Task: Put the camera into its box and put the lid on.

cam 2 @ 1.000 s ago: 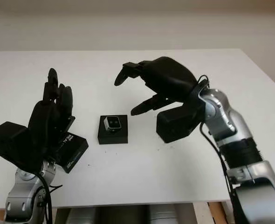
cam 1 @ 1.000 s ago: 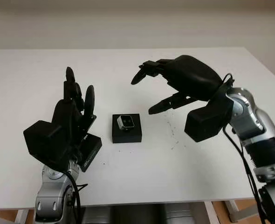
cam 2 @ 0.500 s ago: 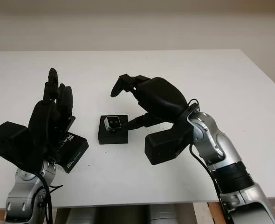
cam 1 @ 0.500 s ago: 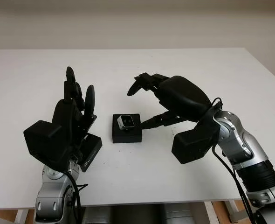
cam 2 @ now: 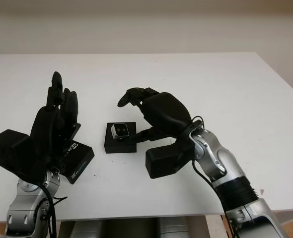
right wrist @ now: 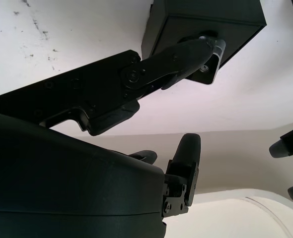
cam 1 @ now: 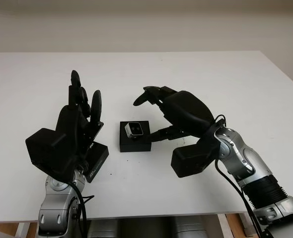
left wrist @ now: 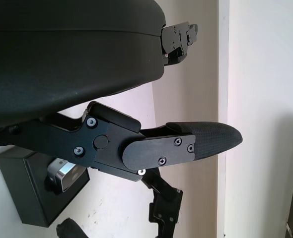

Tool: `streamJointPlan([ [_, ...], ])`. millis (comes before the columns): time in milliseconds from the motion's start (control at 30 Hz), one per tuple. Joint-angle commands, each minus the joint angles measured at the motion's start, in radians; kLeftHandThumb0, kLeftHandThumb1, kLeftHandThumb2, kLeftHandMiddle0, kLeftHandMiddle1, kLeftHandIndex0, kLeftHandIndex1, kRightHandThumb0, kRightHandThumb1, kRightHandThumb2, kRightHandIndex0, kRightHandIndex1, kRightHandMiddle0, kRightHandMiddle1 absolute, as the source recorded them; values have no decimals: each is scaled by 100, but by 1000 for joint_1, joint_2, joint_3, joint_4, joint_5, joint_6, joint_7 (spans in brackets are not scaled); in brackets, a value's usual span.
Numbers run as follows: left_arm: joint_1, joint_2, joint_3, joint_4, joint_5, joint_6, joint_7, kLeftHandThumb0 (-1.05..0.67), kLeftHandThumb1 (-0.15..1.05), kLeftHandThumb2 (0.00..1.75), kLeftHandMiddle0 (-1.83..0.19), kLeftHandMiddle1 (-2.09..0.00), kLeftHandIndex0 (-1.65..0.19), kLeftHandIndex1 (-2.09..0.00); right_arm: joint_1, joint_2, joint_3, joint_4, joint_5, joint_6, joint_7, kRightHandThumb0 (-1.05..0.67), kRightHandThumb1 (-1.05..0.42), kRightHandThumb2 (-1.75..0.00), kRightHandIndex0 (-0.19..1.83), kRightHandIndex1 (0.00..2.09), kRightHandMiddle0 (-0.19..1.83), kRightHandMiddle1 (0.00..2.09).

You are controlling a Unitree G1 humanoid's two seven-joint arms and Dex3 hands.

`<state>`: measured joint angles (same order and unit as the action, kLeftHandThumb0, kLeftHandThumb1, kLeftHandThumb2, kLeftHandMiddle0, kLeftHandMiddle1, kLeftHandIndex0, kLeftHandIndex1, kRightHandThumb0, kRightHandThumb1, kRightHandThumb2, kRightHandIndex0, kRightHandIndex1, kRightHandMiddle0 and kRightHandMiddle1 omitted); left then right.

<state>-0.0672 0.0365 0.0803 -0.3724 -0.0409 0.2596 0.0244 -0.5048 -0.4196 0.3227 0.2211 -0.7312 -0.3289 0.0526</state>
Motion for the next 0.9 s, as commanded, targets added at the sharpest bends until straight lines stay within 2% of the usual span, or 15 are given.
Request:
streamJointPlan([
  [0, -1, -5, -7, -9, 6, -5, 8, -78, 105, 54, 19, 0, 19, 0, -10, 14, 6, 7, -3, 11, -13, -76, -95, -5, 21, 24, 2, 114],
  [467, 3, -9, -9, -19, 6, 9, 14, -79, 105, 53, 19, 0, 19, 0, -21, 61, 33, 58, -8, 52, -56, -77, -96, -5, 24, 26, 6, 122],
  [867, 5, -6, -9, -20, 3, 6, 12, -79, 105, 52, 19, 0, 19, 0, -48, 67, 64, 138, -33, 34, -127, -77, -96, -5, 25, 31, 10, 125],
])
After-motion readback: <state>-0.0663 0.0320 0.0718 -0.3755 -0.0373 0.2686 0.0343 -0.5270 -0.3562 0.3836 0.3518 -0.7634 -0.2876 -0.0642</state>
